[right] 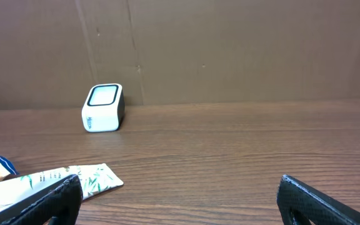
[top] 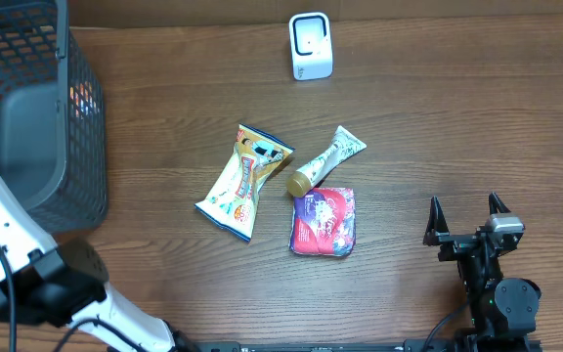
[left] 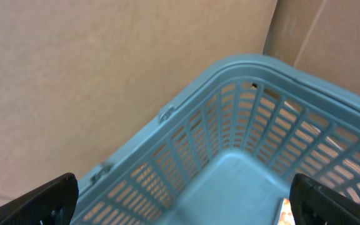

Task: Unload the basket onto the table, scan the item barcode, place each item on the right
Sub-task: 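Lower the left gripper into the basket toward the orange box, then grasp the small orange box with the left gripper and lift it out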

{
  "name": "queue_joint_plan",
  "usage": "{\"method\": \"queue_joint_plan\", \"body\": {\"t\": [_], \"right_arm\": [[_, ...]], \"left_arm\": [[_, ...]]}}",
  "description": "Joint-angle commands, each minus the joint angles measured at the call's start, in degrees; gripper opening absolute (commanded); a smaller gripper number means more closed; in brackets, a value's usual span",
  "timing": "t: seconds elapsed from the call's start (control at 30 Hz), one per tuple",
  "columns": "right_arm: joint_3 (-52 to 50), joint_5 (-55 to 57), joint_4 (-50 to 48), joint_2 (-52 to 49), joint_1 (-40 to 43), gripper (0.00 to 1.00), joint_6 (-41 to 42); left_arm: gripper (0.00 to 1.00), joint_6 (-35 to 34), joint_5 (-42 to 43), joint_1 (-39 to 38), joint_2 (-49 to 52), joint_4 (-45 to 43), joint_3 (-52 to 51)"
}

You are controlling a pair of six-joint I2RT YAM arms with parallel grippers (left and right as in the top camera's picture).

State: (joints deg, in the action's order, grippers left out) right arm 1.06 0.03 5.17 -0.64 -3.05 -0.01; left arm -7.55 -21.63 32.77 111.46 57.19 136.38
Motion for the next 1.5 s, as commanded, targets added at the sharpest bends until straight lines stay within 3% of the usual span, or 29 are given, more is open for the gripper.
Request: {"method": "queue_joint_plan", "body": {"t": [0.0, 0.3, 0.5, 0.7, 0.87, 1.47], "right_arm": [[-0.61, 0.35, -0.35, 0.42, 0.17, 1.0, -0.26], [-0.61, 0.35, -0.35, 0.42, 0.17, 1.0, -0.26], [-0.61, 0.35, -0.35, 0.42, 0.17, 1.0, -0.26], [-0.59, 0.35, -0.35, 0.42, 0.17, 1.0, -0.26], [-0.61, 0.35, -0.35, 0.42, 0.17, 1.0, -0.26], [-0.61, 0.35, -0.35, 0.42, 0.17, 1.0, -0.26]], "left_arm": [[1.0, -1.73, 2.45, 0.59, -6.58, -2.25, -8.46], [1.0, -4.52, 3.74, 1.01, -13.38, -7.17, -23.41], [1.0, -4.15, 7.78, 1.01, -8.28, -8.2, -23.34], [1.0, -0.98, 19.28, 1.05, -0.92, -10.67, -23.12], [1.0, 0.35, 24.15, 1.05, 4.81, -11.21, -21.68], [1.0, 1.4, 27.43, -2.14, 18.29, -16.28, -20.94]]}}
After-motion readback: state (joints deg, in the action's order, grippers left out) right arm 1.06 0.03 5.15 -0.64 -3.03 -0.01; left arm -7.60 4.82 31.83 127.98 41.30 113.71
